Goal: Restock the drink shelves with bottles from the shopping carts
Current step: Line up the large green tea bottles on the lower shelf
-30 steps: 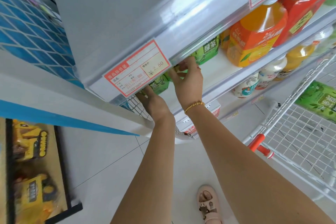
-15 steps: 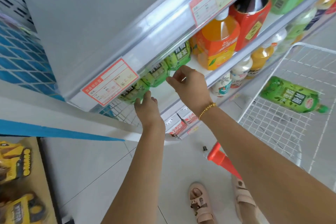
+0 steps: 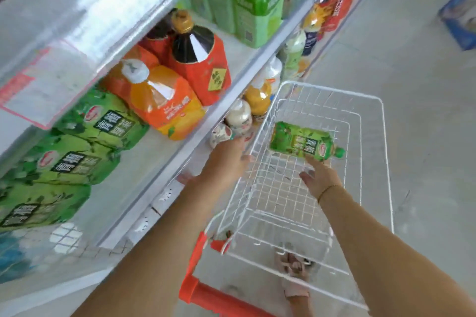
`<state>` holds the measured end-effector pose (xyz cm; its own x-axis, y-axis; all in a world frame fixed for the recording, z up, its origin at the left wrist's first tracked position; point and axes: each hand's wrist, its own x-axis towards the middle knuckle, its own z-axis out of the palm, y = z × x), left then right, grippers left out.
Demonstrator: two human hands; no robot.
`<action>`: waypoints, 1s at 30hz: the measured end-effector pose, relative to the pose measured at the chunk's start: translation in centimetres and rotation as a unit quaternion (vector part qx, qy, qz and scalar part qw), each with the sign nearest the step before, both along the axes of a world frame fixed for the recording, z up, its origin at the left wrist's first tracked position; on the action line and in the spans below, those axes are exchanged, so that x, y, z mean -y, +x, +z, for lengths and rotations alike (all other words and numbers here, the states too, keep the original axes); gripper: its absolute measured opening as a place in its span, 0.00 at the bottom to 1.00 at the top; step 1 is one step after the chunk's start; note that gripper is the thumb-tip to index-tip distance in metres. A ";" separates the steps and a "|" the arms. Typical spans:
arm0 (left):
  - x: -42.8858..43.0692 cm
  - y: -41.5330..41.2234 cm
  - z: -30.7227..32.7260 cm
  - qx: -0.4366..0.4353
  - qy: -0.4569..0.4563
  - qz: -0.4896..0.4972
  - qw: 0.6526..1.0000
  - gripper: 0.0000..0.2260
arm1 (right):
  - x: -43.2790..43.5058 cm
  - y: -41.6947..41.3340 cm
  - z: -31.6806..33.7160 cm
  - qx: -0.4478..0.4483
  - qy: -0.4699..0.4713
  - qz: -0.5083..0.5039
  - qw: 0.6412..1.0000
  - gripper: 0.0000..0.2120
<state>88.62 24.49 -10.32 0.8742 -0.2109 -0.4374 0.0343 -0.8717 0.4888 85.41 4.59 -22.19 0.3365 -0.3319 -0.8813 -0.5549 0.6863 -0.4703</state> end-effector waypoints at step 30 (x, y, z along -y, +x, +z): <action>2.2 0.6 2.4 -0.104 -0.069 0.076 0.989 0.30 | 4.5 1.8 10.4 0.209 -0.339 0.199 0.895 0.35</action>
